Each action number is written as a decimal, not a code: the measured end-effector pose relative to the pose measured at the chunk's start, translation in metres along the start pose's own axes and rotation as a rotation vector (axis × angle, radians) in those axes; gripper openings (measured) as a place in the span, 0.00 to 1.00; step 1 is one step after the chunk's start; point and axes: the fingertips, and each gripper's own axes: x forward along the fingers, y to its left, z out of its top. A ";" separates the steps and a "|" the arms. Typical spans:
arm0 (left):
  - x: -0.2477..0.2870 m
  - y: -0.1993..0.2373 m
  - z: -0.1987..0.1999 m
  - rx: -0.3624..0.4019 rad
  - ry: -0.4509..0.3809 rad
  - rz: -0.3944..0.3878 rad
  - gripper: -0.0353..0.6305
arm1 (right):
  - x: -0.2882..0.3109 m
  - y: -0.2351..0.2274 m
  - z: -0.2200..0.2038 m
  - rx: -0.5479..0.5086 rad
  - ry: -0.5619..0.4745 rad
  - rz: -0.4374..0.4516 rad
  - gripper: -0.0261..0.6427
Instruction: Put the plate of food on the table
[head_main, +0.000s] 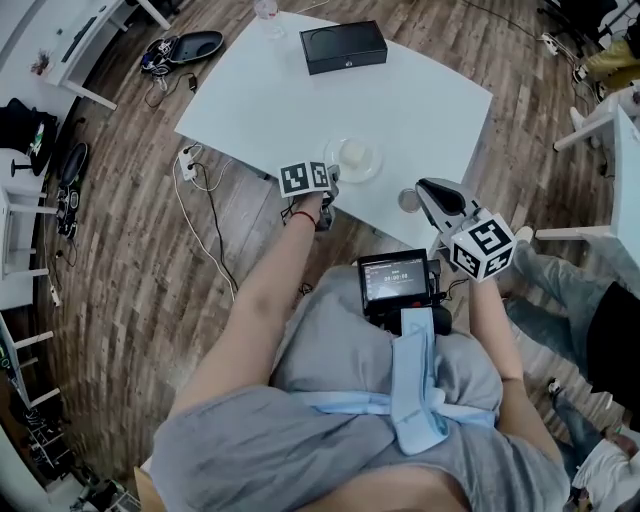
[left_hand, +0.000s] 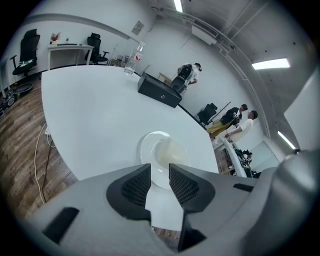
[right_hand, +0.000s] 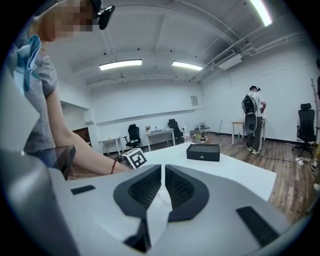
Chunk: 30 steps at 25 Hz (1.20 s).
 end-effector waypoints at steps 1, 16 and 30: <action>-0.002 -0.002 0.002 0.001 -0.006 -0.007 0.21 | 0.007 0.000 0.003 0.005 0.002 0.011 0.09; -0.044 -0.008 0.011 -0.082 -0.097 -0.093 0.21 | 0.035 0.019 0.026 0.054 -0.011 0.073 0.09; -0.109 -0.106 0.029 -0.172 -0.257 -0.567 0.20 | 0.026 0.028 0.020 0.075 -0.031 0.092 0.09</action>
